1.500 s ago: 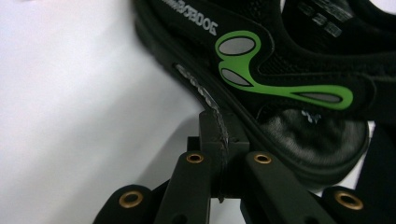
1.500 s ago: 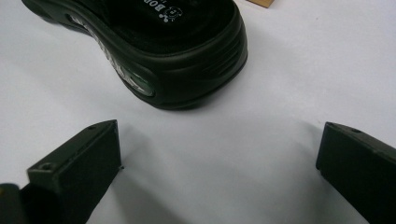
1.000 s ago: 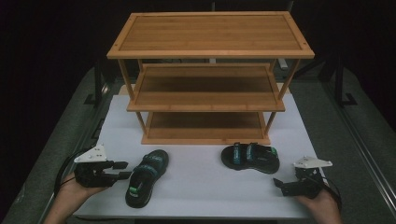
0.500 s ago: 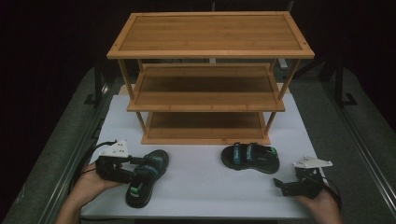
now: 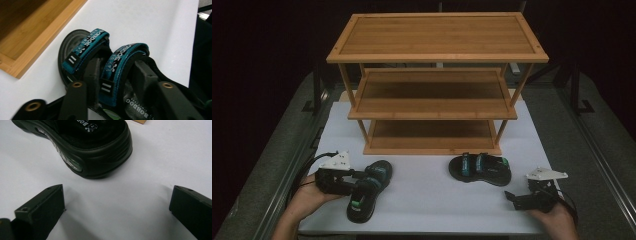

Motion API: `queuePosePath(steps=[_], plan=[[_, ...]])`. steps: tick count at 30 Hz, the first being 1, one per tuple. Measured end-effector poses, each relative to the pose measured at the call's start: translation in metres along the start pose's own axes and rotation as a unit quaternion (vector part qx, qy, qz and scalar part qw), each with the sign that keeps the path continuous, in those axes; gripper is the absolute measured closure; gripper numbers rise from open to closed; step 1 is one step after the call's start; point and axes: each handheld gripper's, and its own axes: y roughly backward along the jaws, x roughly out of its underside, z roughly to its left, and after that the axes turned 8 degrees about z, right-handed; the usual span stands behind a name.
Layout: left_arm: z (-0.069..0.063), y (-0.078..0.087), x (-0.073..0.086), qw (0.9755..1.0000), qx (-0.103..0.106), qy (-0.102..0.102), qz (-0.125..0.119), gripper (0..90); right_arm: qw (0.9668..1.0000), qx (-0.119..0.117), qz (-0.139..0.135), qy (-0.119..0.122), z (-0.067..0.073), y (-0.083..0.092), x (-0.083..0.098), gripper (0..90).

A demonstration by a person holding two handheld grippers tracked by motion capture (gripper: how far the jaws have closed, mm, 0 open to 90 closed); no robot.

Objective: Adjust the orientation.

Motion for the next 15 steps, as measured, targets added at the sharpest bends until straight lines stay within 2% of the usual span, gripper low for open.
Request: queuePosePath(steps=[4, 5, 11, 15], plan=[[-0.001, 0.001, 0.0, 1.0, -0.008, -0.003, -0.002, 71.6, 1.0, 0.0, 0.0, 0.0, 0.0, 0.0, 0.0, 0.0], [-0.002, 0.002, 0.001, 0.9999, -0.012, 0.001, -0.006, 72.3, 1.0, 0.0, 0.0, 0.0, 0.0, 0.0, 0.0, 0.0], [-0.003, 0.005, 0.0, 0.9991, -0.036, 0.014, -0.017, 73.4, 1.0, 0.0, 0.0, 0.0, 0.0, 0.0, 0.0, 0.0], [-0.005, 0.007, -0.009, 0.9983, -0.048, 0.018, -0.027, 73.4, 1.0, 0.0, 0.0, 0.0, 0.0, 0.0, 0.0, 0.0]])
